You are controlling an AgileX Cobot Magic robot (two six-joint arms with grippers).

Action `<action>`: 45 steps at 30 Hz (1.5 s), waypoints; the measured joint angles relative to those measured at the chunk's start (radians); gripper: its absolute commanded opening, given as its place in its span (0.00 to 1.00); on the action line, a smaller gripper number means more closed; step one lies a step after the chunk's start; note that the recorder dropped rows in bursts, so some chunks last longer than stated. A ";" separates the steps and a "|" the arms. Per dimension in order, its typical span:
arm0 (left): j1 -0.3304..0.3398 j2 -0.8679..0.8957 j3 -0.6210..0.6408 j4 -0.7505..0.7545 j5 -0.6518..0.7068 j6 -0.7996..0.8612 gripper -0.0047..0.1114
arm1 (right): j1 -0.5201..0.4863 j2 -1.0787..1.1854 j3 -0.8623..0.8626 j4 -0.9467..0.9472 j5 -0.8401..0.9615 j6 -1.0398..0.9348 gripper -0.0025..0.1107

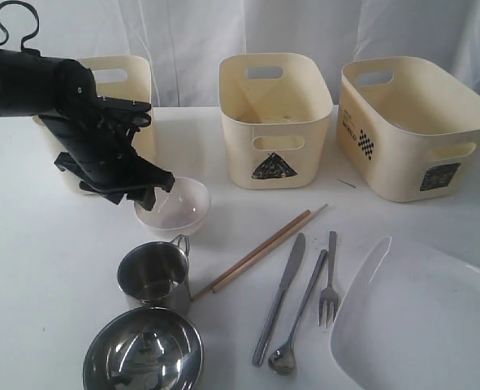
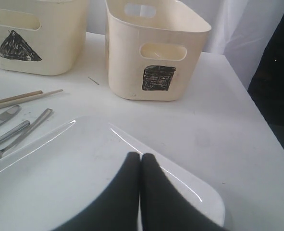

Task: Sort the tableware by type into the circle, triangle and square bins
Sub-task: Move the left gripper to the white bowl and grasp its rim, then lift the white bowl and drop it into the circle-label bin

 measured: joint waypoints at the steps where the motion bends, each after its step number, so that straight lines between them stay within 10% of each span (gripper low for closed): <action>1: 0.000 0.004 0.000 0.000 -0.005 0.000 0.55 | 0.000 0.000 0.000 0.000 0.000 0.000 0.02; 16: -0.002 0.084 0.000 -0.038 -0.070 -0.030 0.53 | 0.000 0.000 0.000 0.000 0.000 0.000 0.02; 25: -0.002 0.088 -0.002 -0.074 -0.084 -0.038 0.04 | 0.000 0.000 0.000 0.000 0.000 0.000 0.02; 45: 0.008 -0.255 -0.041 0.066 -0.246 0.049 0.04 | 0.000 0.000 0.000 0.000 0.000 0.000 0.02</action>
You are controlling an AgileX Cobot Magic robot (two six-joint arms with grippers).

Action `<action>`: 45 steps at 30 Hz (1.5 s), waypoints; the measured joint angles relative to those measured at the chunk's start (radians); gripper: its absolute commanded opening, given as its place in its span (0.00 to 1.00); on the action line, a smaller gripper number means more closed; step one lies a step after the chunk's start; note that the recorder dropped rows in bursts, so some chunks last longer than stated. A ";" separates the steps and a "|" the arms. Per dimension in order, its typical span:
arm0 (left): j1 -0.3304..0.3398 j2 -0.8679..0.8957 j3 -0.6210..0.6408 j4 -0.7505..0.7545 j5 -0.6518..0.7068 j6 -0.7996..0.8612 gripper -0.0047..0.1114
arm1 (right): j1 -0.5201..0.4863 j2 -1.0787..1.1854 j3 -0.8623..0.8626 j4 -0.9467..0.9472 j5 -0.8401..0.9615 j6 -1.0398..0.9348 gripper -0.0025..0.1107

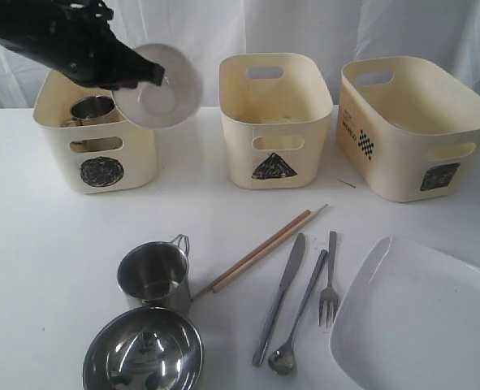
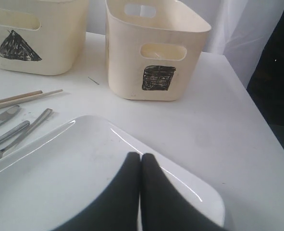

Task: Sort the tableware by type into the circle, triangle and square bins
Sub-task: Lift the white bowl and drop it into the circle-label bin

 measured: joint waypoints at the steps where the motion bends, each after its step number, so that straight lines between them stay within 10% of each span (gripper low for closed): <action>1: 0.012 -0.002 -0.015 0.007 -0.004 0.000 0.04 | 0.000 0.000 0.000 0.000 0.000 0.000 0.02; 12: 0.232 0.102 -0.214 0.039 0.010 -0.026 0.04 | 0.000 0.000 0.000 0.000 0.000 0.000 0.02; 33: 0.244 0.434 -0.315 0.131 0.009 -0.026 0.04 | 0.000 0.000 0.000 0.000 0.000 0.000 0.02; 42: 0.244 0.436 -0.322 0.135 -0.010 -0.026 0.45 | 0.000 0.000 0.000 0.000 0.000 0.000 0.02; 45: 0.244 0.436 -0.324 0.120 -0.004 -0.026 0.45 | 0.000 0.000 0.000 0.000 0.000 0.000 0.02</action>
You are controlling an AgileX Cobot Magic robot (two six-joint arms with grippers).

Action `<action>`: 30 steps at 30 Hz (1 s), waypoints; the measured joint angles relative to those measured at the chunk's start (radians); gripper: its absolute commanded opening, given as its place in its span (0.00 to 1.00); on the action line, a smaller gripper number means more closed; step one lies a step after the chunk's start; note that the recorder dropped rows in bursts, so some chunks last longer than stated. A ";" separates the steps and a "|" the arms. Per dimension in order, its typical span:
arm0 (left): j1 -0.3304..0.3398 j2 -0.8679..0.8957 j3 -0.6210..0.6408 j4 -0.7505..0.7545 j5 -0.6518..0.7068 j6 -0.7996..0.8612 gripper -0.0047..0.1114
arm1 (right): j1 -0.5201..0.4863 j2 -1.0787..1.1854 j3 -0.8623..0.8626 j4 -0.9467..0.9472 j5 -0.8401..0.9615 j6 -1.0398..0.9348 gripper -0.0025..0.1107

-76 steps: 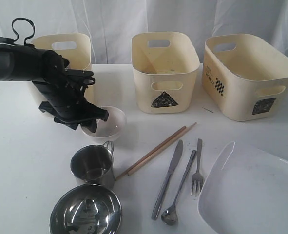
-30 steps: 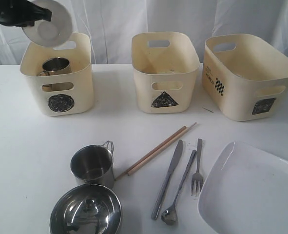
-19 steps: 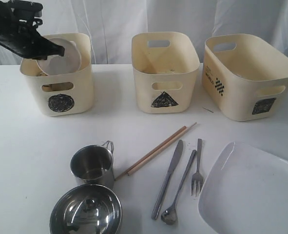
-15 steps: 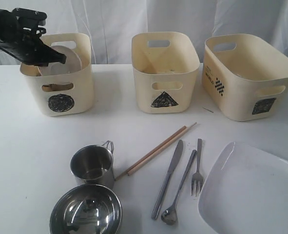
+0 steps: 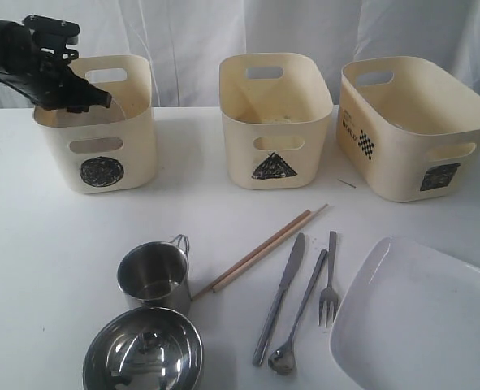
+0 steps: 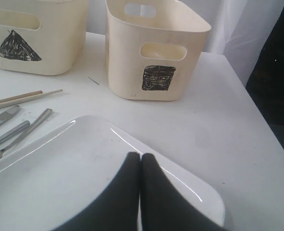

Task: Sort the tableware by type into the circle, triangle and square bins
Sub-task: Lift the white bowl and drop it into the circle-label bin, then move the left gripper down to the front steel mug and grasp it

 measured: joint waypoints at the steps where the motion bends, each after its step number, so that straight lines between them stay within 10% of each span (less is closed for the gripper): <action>1: 0.000 0.000 0.000 -0.004 0.009 0.000 0.44 | 0.000 0.000 0.000 0.000 0.000 0.000 0.02; 18: -0.013 -0.302 0.018 -0.157 0.342 0.105 0.43 | 0.000 0.000 0.000 0.000 0.000 0.000 0.02; 30: -0.049 -0.589 0.405 -0.353 0.417 0.235 0.43 | 0.000 0.000 0.000 0.000 0.000 0.000 0.02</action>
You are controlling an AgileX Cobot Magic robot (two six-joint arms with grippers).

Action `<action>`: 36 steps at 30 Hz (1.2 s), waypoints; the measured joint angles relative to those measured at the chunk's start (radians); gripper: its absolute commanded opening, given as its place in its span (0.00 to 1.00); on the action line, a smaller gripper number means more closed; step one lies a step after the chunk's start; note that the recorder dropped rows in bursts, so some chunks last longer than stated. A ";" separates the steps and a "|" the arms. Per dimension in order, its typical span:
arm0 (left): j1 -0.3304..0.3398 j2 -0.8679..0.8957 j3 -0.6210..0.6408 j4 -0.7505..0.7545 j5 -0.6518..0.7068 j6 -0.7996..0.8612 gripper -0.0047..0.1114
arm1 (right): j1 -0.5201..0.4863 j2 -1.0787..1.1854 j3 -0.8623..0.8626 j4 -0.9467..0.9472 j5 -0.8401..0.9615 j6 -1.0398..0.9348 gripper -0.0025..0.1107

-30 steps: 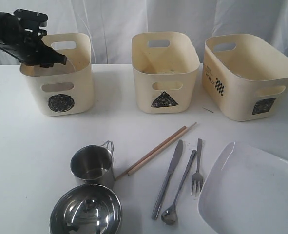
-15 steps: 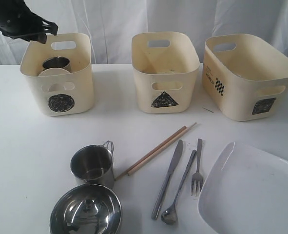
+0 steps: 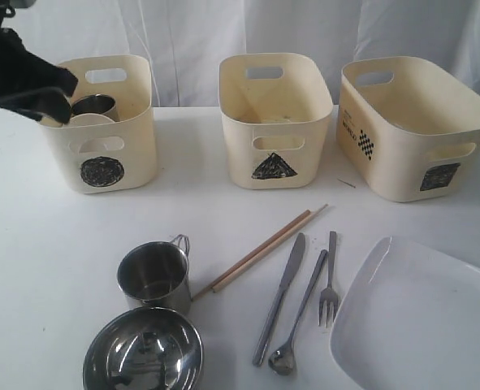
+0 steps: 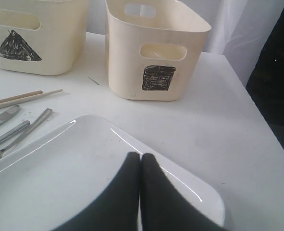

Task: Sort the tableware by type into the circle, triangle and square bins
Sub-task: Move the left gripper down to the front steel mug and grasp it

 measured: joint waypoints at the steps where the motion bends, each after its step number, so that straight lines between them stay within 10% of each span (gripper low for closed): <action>1: -0.013 -0.019 0.032 -0.010 -0.005 0.007 0.43 | 0.000 0.000 0.000 0.000 0.000 0.000 0.02; 14: -0.211 -0.082 0.347 -0.088 -0.153 0.023 0.51 | 0.000 0.000 0.000 0.000 0.000 0.000 0.02; 36: -0.225 0.006 0.351 -0.144 -0.126 0.049 0.60 | 0.000 0.000 0.000 0.000 0.000 0.000 0.02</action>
